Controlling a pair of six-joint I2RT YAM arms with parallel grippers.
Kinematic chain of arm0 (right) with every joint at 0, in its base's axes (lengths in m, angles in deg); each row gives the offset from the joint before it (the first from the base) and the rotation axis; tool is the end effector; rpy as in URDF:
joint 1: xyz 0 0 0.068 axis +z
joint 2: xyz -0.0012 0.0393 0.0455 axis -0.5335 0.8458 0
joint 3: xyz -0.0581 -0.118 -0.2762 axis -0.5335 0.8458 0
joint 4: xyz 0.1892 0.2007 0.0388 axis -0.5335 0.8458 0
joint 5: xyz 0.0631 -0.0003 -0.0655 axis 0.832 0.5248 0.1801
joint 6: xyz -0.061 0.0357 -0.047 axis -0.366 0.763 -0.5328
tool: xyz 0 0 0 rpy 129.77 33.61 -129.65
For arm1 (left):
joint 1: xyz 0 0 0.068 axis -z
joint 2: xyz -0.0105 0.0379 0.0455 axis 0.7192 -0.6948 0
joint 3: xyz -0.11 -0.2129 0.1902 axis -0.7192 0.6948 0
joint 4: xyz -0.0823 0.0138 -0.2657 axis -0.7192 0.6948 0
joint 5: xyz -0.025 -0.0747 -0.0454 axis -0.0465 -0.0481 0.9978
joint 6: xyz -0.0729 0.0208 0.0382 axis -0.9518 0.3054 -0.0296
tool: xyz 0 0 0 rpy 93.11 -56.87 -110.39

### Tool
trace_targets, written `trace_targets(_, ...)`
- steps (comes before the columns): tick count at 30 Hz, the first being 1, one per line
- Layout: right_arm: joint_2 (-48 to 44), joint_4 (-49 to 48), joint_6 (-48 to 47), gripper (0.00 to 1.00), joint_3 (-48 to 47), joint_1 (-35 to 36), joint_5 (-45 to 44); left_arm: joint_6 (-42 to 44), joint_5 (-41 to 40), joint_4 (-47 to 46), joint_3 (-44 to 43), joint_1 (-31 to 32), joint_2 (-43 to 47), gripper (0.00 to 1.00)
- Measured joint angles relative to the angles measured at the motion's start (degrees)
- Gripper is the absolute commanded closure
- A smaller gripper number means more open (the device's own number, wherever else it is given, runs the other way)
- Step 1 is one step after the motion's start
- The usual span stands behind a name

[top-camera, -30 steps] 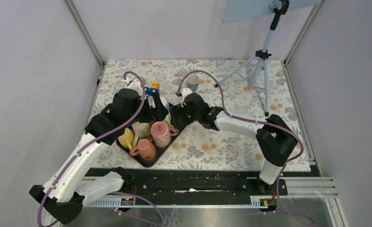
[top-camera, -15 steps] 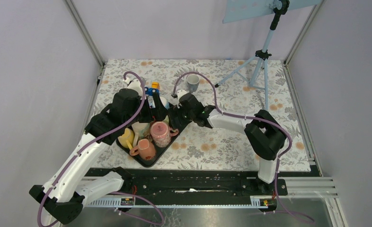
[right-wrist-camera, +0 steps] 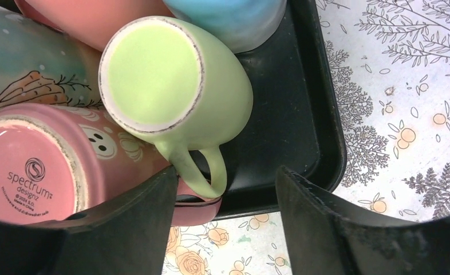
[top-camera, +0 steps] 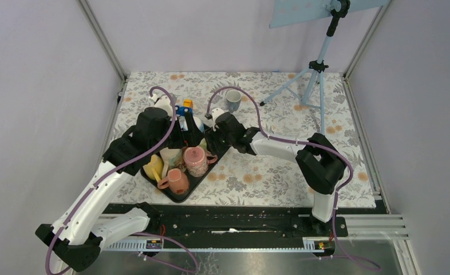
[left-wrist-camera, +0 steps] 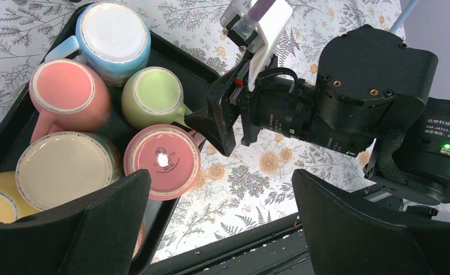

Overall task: Turn the mug right side up
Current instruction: Turn over the cup on the tray.

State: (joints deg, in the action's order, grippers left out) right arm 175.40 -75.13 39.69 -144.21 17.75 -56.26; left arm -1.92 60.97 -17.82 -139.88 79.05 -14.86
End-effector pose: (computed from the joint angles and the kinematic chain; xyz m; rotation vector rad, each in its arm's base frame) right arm 0.3069 0.3676 0.2060 -0.7614 2.1300 0.6060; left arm 0.1827 -0.1147 0.3884 0.0001 2.2134 -0.5932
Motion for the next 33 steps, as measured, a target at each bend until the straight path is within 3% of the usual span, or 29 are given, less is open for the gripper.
trace_targets(24,5.11,4.94,-8.87,0.48,-6.23,0.59,2.78,0.0,-0.02,0.04,0.63,0.0,0.02,0.01)
trace_targets(28,5.7,5.64,-9.53,0.55,-7.21,0.9,2.8,0.0,-0.02,0.04,0.63,0.0,0.04,0.01)
trace_targets(33,5.92,6.29,-9.99,0.71,-7.78,1.44,2.8,0.0,0.0,0.04,0.63,0.0,0.07,0.01)
